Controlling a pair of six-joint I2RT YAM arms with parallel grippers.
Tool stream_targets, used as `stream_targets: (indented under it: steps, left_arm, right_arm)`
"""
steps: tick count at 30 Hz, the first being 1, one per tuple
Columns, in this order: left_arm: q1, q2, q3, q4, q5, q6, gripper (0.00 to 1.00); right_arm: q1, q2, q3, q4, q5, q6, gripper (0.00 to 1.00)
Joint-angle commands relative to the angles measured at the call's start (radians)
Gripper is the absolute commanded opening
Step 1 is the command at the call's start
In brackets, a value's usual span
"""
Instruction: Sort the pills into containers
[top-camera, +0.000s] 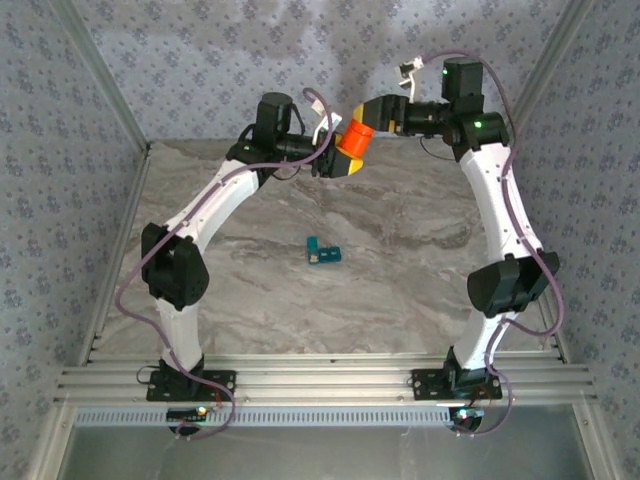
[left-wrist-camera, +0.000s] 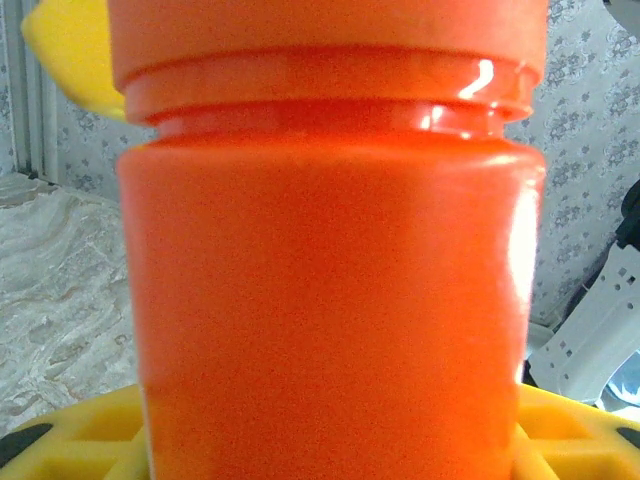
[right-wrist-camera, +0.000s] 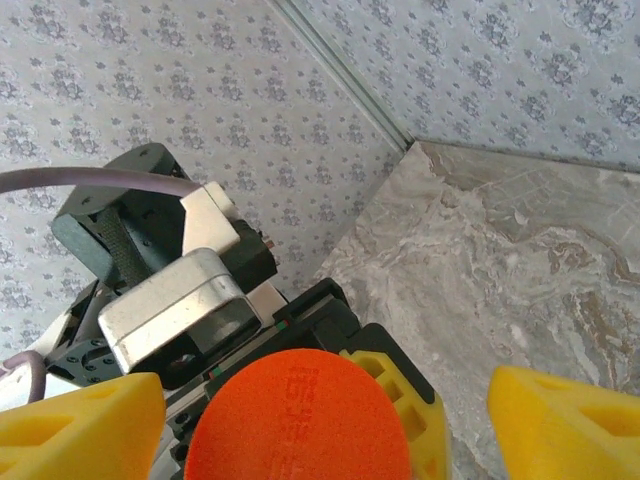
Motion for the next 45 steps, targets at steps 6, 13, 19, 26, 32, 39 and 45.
stream_targets:
  steps: [6, 13, 19, 26, 32, 39, 45]
  left_arm:
    - [-0.006, 0.016, 0.038, 0.002, 0.035, 0.023, 0.0]
    - [-0.006, 0.017, 0.073, -0.001, 0.026, 0.028, 0.0]
    - [-0.005, 0.005, 0.065, 0.031, -0.07, 0.031, 0.0]
    - [-0.035, -0.054, -0.024, 0.105, -0.307, 0.116, 0.0]
    - [-0.058, -0.101, -0.127, 0.228, -0.401, 0.131, 0.0]
    - [-0.061, -0.101, -0.147, 0.236, -0.398, 0.129, 0.0]
    - [-0.043, -0.082, -0.146, 0.253, -0.366, 0.087, 0.0]
  right_arm:
    - [0.011, 0.008, 0.031, -0.043, -0.031, -0.035, 0.64]
    - [0.021, -0.004, -0.008, -0.035, -0.027, -0.031, 0.46]
    - [0.038, -0.051, -0.13, 0.068, 0.043, 0.045, 0.43]
    - [0.092, -0.091, -0.246, 0.103, 0.233, 0.112, 0.41]
    - [0.116, -0.114, -0.338, 0.169, 0.312, 0.166, 0.41]
    - [0.101, -0.099, -0.317, 0.16, 0.304, 0.193, 0.45]
    - [0.047, -0.082, -0.222, 0.153, 0.247, 0.226, 0.63]
